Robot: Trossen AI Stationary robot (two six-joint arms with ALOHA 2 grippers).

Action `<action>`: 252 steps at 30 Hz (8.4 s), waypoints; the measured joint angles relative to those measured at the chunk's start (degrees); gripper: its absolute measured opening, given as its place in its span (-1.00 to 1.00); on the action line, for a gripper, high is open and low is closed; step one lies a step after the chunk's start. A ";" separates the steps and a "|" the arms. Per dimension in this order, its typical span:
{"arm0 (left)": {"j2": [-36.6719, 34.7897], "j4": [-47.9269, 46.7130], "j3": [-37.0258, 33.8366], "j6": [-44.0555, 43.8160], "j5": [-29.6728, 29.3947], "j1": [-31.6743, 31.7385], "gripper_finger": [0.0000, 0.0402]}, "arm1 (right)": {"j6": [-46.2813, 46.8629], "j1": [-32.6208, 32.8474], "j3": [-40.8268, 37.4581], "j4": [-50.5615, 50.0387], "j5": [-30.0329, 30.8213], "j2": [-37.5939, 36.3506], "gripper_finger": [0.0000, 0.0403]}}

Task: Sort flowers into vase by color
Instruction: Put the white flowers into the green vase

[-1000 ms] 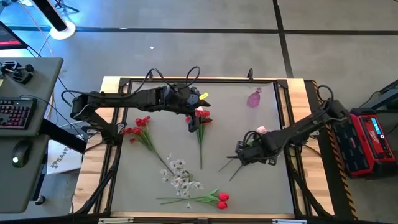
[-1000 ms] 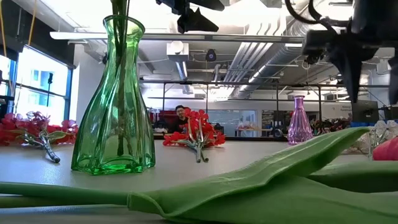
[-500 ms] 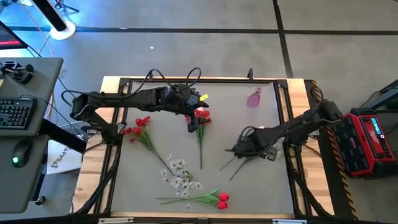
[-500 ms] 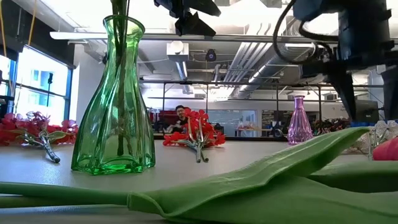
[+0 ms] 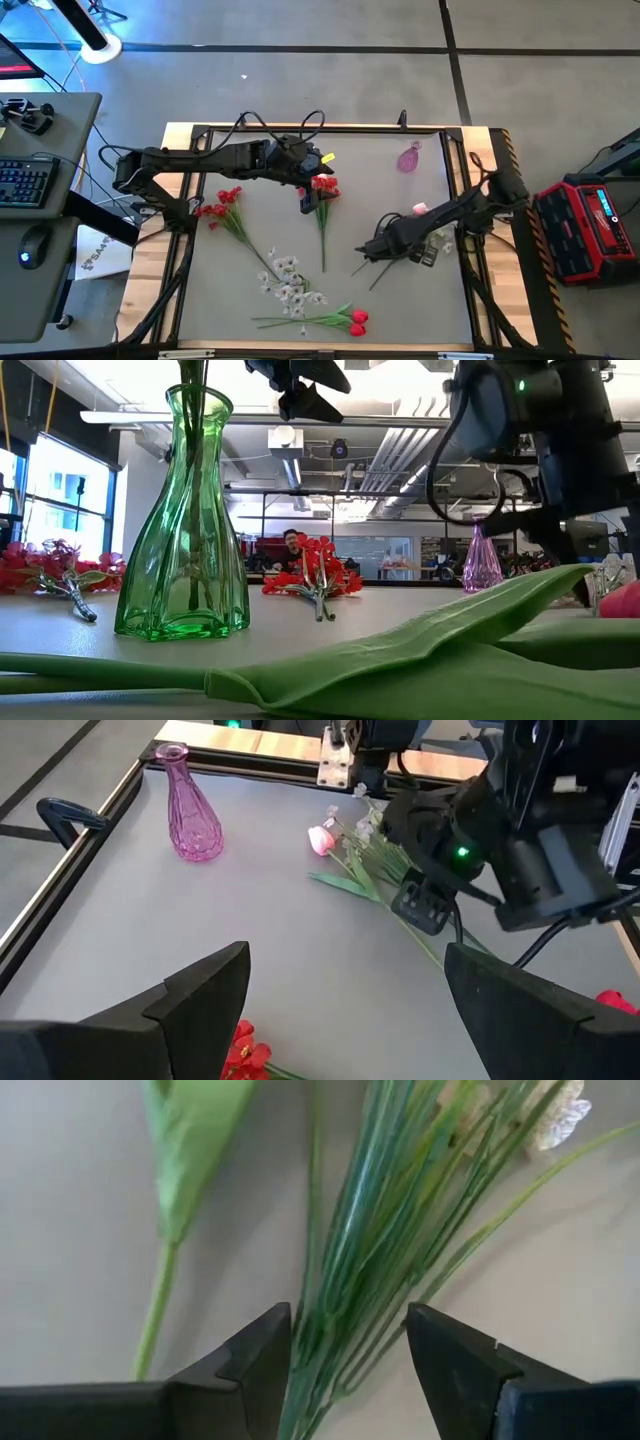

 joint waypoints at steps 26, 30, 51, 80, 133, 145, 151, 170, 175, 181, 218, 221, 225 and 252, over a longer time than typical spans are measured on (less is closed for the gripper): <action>0.00 -0.26 0.00 0.09 0.02 -0.02 0.61 | -2.47 3.37 2.80 -2.62 -0.22 2.41 -0.98; 0.00 -0.22 0.00 0.02 0.02 -0.02 0.61 | -2.03 4.49 6.09 -11.32 0.54 0.23 -0.94; 0.00 13.57 0.00 -8.04 0.21 -0.02 0.61 | -22.03 6.60 22.84 -25.02 43.16 -12.79 -1.00; 0.00 29.77 0.04 -1.55 9.20 -2.40 0.58 | -122.92 -4.45 37.59 28.55 40.86 -17.18 -1.00; -6.34 22.45 0.00 -3.92 3.23 -2.31 -0.96 | -126.40 -19.71 12.02 69.16 3.04 -28.87 -1.00; -6.28 22.15 0.02 -4.17 0.21 -1.86 -0.99 | -120.49 -19.63 11.91 62.58 8.90 -33.57 -0.89; -6.29 22.31 0.02 -4.07 -1.44 -1.72 -1.00 | -119.54 -19.63 12.11 54.46 9.07 -39.31 -0.44; -6.97 26.06 0.02 -3.52 -0.03 -0.20 -1.00 | -121.12 -15.74 10.14 39.32 5.15 -42.52 -0.43; -6.98 26.07 0.02 -3.93 -0.02 -0.20 -1.00 | -122.58 -15.74 10.14 40.00 5.90 -43.10 -0.49; -10.16 23.27 0.00 -3.92 -2.06 -0.21 -1.00 | -122.04 -16.37 10.14 39.50 5.93 -44.13 -0.49; -38.23 4.32 -7.40 6.46 -0.70 -18.93 -1.00 | -119.08 -16.35 10.16 39.34 6.05 -44.24 -0.49; -43.12 10.61 -14.39 2.99 -1.24 -21.67 -1.00 | -119.08 -16.35 10.16 39.32 6.05 -44.24 -0.49; -47.48 19.75 -23.39 2.17 -0.96 -25.86 -1.00 | -119.08 -16.35 10.16 39.30 6.05 -44.24 -0.49; -48.92 23.48 -31.96 8.58 -19.67 -56.06 -1.00 | -119.08 -16.35 10.16 39.18 6.05 -44.24 -0.49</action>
